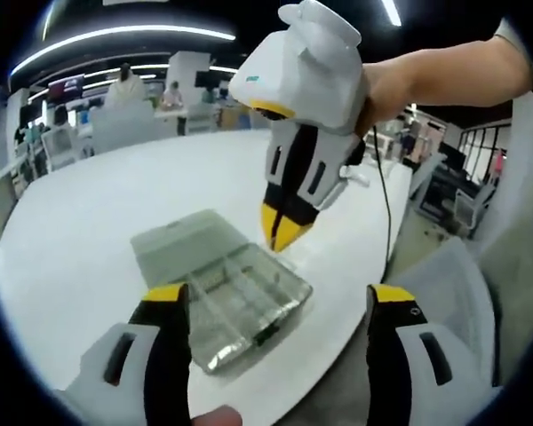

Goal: Insert the divider into the dual guide fixture by aligning both edges with the guide slots and pushing it downward to the bottom, including one-sided entry, uneven engagement, binding, and posture correction.

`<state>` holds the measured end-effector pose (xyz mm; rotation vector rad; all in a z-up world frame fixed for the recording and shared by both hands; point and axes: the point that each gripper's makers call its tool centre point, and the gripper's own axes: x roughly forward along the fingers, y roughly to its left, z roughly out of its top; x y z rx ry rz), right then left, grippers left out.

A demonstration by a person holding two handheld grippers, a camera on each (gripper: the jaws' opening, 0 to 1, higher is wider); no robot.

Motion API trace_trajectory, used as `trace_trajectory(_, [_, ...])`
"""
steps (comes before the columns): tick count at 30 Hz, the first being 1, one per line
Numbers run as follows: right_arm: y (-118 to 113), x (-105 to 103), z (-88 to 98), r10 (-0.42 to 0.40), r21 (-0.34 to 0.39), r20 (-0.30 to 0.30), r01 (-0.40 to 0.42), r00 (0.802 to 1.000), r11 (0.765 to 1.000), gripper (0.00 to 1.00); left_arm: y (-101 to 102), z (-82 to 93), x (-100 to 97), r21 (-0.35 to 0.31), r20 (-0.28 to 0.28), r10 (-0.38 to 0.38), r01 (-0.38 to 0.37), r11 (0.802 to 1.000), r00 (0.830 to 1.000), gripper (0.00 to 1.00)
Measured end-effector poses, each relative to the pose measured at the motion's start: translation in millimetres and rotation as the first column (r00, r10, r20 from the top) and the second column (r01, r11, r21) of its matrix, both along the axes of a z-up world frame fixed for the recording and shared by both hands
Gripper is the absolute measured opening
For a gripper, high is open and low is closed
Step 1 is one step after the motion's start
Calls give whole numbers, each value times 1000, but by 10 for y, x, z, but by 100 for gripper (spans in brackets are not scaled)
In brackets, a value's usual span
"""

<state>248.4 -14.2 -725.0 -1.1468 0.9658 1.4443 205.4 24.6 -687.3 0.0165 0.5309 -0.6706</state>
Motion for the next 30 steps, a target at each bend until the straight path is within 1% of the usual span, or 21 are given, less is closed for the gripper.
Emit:
trace_trajectory(22, [-10, 71, -118, -5, -6, -7, 5, 1000, 1000, 0, 15, -6, 26, -10, -8, 12, -12, 1000, 1000, 80])
trace_trajectory(30, [1, 55, -137, 2, -11, -10, -2, 1000, 1000, 0, 35, -17, 26, -8, -10, 16, -16, 1000, 1000, 80])
